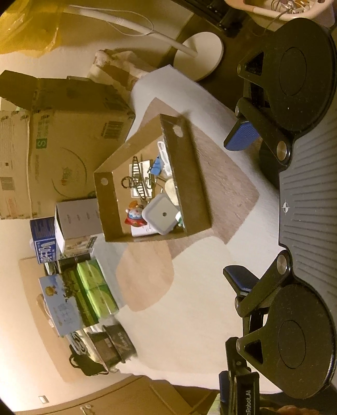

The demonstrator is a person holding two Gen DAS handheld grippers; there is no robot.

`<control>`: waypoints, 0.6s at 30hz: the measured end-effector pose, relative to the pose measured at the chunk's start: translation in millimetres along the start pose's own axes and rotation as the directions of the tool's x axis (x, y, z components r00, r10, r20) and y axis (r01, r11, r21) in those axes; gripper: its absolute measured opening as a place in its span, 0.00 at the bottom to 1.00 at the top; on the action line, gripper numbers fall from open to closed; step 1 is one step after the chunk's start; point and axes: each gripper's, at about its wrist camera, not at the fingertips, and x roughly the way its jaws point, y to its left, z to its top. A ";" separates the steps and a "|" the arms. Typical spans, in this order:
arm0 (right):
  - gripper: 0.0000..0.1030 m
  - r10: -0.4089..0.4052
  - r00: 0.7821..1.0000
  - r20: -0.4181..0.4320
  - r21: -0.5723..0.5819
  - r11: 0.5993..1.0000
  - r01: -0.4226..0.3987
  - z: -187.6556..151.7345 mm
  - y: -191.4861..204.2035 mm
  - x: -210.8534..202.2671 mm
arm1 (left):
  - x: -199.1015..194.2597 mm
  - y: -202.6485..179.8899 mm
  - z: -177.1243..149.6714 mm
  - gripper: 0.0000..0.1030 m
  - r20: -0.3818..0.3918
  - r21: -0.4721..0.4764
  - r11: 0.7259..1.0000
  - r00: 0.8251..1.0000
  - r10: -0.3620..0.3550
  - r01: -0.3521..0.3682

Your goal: Organize rigid objects

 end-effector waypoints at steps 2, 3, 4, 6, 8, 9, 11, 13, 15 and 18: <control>0.92 0.000 1.000 -0.002 -0.005 1.000 0.000 -1.9 2.4 -1.5 | -2.1 0.5 -0.7 0.99 0.003 -0.003 1.000 1.000 0.000 0.000; 0.92 0.000 1.000 -0.002 -0.006 1.000 0.000 -2.7 3.4 -2.2 | -3.6 1.1 -1.2 0.99 0.006 -0.003 1.000 1.000 0.002 -0.002; 0.92 0.000 1.000 -0.002 -0.006 1.000 0.000 -3.4 4.4 -3.0 | -5.0 1.5 -1.7 0.99 0.008 -0.004 1.000 1.000 0.002 -0.002; 0.92 0.004 1.000 -0.004 -0.001 1.000 -0.004 -4.4 5.3 -4.4 | -6.9 2.5 -2.7 0.99 0.009 -0.007 1.000 1.000 0.004 -0.004; 0.92 0.008 1.000 -0.003 0.000 1.000 -0.008 -4.5 7.2 -5.7 | -8.5 3.2 -4.1 0.99 0.009 -0.012 1.000 1.000 0.005 -0.005; 0.92 0.009 1.000 -0.003 -0.002 1.000 -0.009 -4.4 8.6 -6.2 | -9.1 3.9 -5.0 0.99 0.008 -0.014 1.000 1.000 0.006 -0.006; 0.92 0.009 1.000 -0.004 -0.012 1.000 -0.009 -4.5 11.2 -6.7 | -9.8 4.8 -5.8 0.99 0.007 -0.018 1.000 1.000 0.008 -0.008; 0.92 0.010 1.000 -0.004 -0.018 1.000 -0.010 -5.0 13.1 -6.8 | -10.3 6.5 -6.9 0.99 0.006 -0.022 1.000 1.000 0.009 -0.009; 0.92 0.009 1.000 -0.009 -0.020 1.000 -0.010 -5.6 14.4 -5.8 | -10.2 7.3 -7.7 0.99 0.002 -0.025 1.000 1.000 0.010 -0.009; 0.92 0.010 1.000 -0.016 -0.023 1.000 -0.011 -7.2 15.9 -3.9 | -9.7 7.5 -8.4 0.99 -0.001 -0.026 1.000 1.000 0.009 -0.009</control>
